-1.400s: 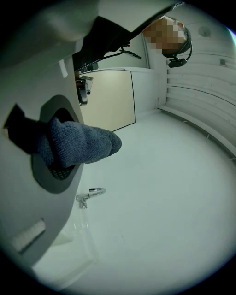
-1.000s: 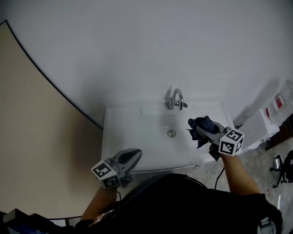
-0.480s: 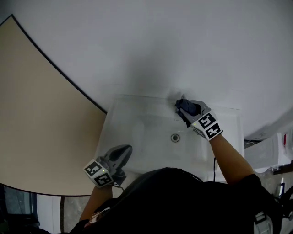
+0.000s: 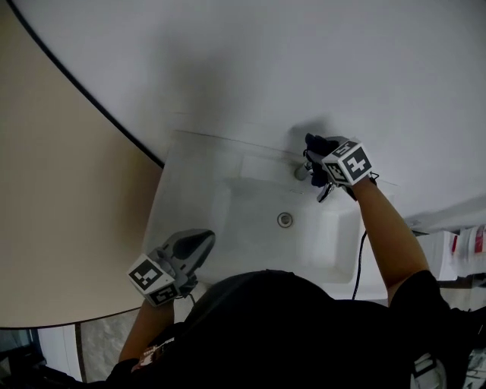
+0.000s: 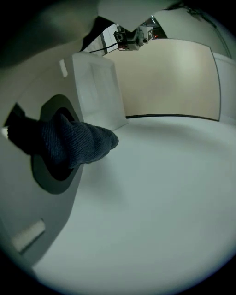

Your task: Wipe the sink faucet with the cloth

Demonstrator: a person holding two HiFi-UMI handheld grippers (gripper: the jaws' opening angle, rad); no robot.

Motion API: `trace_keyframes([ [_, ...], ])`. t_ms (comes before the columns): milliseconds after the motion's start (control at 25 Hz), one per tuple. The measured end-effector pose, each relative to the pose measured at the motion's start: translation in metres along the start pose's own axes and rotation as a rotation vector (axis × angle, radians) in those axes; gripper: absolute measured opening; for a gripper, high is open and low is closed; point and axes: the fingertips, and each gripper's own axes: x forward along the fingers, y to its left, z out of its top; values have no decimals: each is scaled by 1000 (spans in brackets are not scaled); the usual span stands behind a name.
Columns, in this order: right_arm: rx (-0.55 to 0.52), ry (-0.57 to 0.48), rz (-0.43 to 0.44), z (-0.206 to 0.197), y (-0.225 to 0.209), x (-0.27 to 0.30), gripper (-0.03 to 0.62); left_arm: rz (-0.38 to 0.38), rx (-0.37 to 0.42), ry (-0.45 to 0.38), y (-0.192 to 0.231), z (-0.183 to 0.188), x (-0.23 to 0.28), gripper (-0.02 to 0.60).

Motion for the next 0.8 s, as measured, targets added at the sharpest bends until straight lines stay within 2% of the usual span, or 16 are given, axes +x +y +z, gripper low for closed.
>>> trace_keyframes([
  [160,-156,410,107,-28,4,32,104,-44,-4,13,14,-17,-14,0],
  [360,-151,731,217,-52,21,42,104,-62,-18,-22,36,-37,-47,0],
  [560,-178,950,255,-73,20,48,103,-34,4,-43,28,-50,-63,0],
  [680,-194,1052,286,-84,18,60,103,-11,-18,-27,32,-54,-69,0],
  [760,-195,1064,306,-82,20,60,103,-4,-35,-23,35,-55,-73,0],
  [800,-199,1038,312,-78,21,58,101,3,-33,-26,32,-55,-76,0],
])
